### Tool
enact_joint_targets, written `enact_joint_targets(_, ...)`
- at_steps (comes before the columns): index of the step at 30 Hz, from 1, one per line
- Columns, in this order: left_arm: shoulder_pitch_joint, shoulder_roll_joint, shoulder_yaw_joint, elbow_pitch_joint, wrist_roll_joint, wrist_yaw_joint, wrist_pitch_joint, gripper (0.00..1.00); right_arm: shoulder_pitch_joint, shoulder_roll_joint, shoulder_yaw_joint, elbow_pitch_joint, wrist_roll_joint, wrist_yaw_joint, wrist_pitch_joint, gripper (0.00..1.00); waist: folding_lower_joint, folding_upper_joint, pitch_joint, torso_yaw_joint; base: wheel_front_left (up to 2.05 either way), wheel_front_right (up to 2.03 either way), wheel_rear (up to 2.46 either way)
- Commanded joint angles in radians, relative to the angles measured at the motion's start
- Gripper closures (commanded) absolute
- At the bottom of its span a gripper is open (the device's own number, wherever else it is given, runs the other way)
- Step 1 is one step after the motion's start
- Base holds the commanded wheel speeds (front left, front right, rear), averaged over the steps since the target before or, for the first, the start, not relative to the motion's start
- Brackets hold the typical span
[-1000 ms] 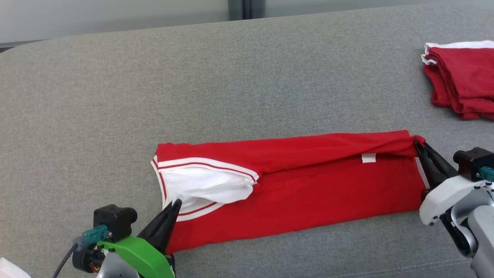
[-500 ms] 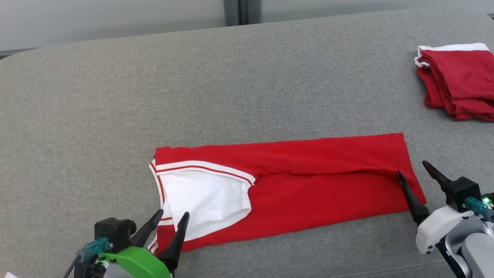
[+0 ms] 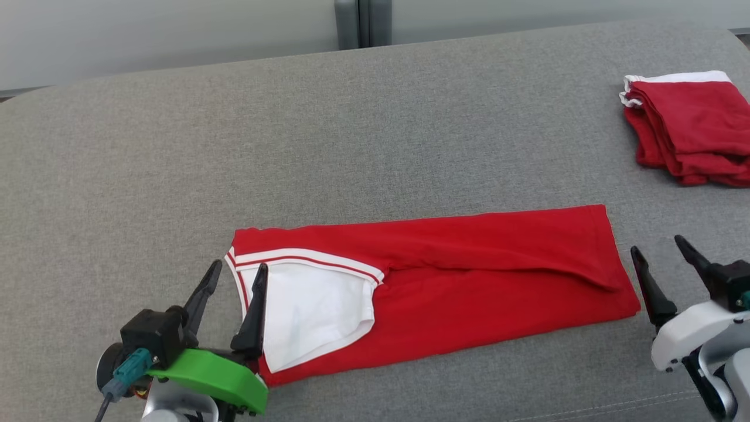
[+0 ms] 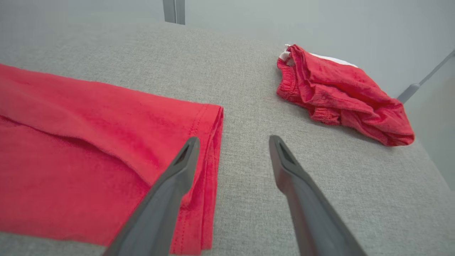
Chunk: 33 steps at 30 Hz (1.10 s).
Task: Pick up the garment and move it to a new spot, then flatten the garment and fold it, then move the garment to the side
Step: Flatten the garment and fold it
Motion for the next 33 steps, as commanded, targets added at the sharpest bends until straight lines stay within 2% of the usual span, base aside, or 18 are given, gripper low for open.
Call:
enact_joint_targets(1,-0.025,-0.013,0.005,0.015,0.015,0.012,-0.026,0.00,-0.018,0.006,-0.014,-0.010,0.015,-0.002,0.012,0.00,0.0000,0.0000,-0.009,0.002,0.00,0.00,0.00)
enact_joint_targets(7,-0.061,-0.080,0.004,0.098,0.062,0.047,-0.117,0.00,-0.054,0.040,-0.065,-0.026,0.051,-0.002,0.100,0.00,0.0000,0.0000,-0.041,0.023,0.00,0.00,0.00)
enact_joint_targets(13,-0.072,-0.139,0.024,0.166,0.091,0.068,-0.151,0.00,-0.043,0.074,-0.093,0.019,0.077,-0.002,0.197,0.00,0.0000,0.0000,-0.065,0.061,0.00,0.00,0.00)
enact_joint_targets(21,-0.041,-0.174,0.087,0.206,0.116,0.053,-0.158,0.00,-0.020,0.105,-0.101,0.116,0.122,-0.002,0.300,0.00,0.0000,0.0000,-0.062,0.106,0.00,0.00,0.00)
enact_joint_targets(27,-0.025,-0.194,0.126,0.215,0.149,0.032,-0.158,0.00,-0.049,0.102,-0.081,0.199,0.120,-0.002,0.354,0.00,0.0000,0.0000,-0.056,0.124,0.00,0.00,0.00)
enact_joint_targets(28,-0.024,-0.199,0.130,0.217,0.154,0.030,-0.157,0.00,-0.054,0.103,-0.078,0.210,0.123,-0.002,0.360,0.05,0.0000,0.0000,-0.055,0.125,0.00,0.00,0.00)
enact_joint_targets(29,-0.022,-0.204,0.134,0.220,0.157,0.025,-0.157,0.00,-0.060,0.104,-0.074,0.219,0.125,-0.002,0.364,0.45,0.0000,0.0000,-0.054,0.125,0.00,0.00,0.00)
enact_joint_targets(32,-0.021,-0.214,0.139,0.233,0.176,0.013,-0.157,0.00,-0.082,0.106,-0.063,0.248,0.141,-0.002,0.371,1.00,0.0000,0.0000,-0.052,0.123,0.00,0.00,0.00)
enact_joint_targets(33,-0.025,-0.214,0.135,0.238,0.187,0.011,-0.157,0.00,-0.093,0.116,-0.069,0.256,0.166,-0.002,0.377,1.00,0.0000,0.0000,-0.052,0.121,0.00,0.00,0.00)
